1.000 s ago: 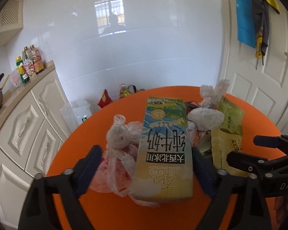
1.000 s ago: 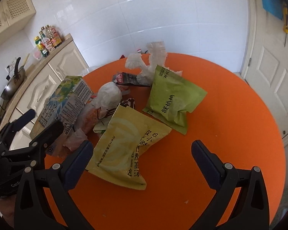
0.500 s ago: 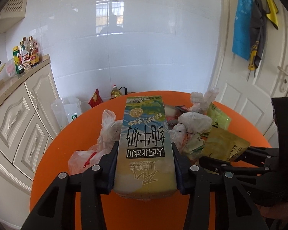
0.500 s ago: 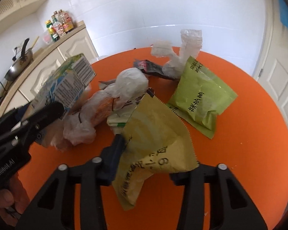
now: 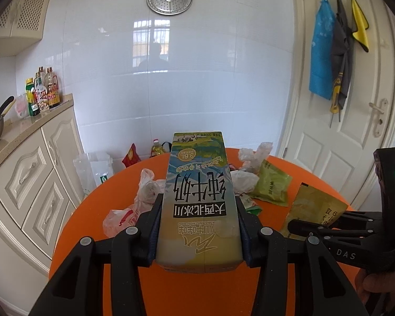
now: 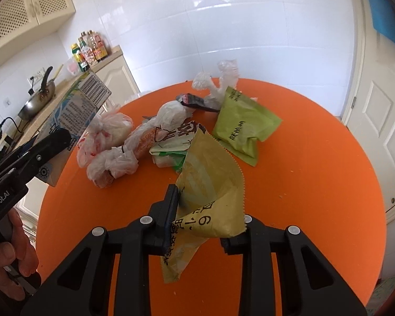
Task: Collect trash
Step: 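Grasp the milk carton with the left gripper while the right gripper grasps the yellow wrapper, then carry the carton and wrapper over the blue bucket and open both grippers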
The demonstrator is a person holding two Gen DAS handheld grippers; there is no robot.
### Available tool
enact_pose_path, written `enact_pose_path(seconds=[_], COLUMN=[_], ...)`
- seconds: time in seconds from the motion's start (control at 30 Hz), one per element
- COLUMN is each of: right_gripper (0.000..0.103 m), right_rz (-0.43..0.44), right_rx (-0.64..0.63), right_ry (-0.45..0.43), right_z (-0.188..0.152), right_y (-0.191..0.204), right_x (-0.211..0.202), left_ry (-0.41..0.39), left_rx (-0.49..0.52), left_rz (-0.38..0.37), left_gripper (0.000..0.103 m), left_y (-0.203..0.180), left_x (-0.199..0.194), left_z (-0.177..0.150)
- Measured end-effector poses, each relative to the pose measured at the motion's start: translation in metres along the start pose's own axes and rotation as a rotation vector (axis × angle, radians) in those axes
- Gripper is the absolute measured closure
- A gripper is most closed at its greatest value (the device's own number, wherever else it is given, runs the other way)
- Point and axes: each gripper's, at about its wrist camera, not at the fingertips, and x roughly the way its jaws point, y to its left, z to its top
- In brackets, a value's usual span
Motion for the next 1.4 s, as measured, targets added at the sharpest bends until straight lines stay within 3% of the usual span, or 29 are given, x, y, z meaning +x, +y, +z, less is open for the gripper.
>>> enact_pose_path(seconds=[0.1,0.37,0.63,1.1,1.4], right_gripper=[0.075,0.075,0.075,0.075,0.075], right_rz=[0.006,-0.006,-0.072,-0.302,-0.432], right_rx=[-0.001,-0.004,0.027,0.140,0.266], right_ry=[-0.021,-0.103,-0.202,-0.318,-0.254], right_z=[-0.002,0.000,-0.002,-0.033,-0.080], right_y=[-0.001,-0.010,-0.051,-0.161,-0.245], right_x=[-0.013,-0.057,-0.121,-0.239,-0.255], left_ry=[-0.013,-0.053,-0.080,-0.050,0.132], left_rx=[0.003,0.023,0.063,0.128,0.169], left_rz=[-0.004,-0.031,-0.123,-0.358,-0.529], left_gripper=[0.059,0.059,0.059,0.059,0.059], left_y=[-0.004,-0.034,-0.089,-0.170,-0.226], left_x=[-0.009,-0.083,-0.102,-0.073,-0.019], left_z=[-0.009,-0.050,-0.046,-0.012,-0.008])
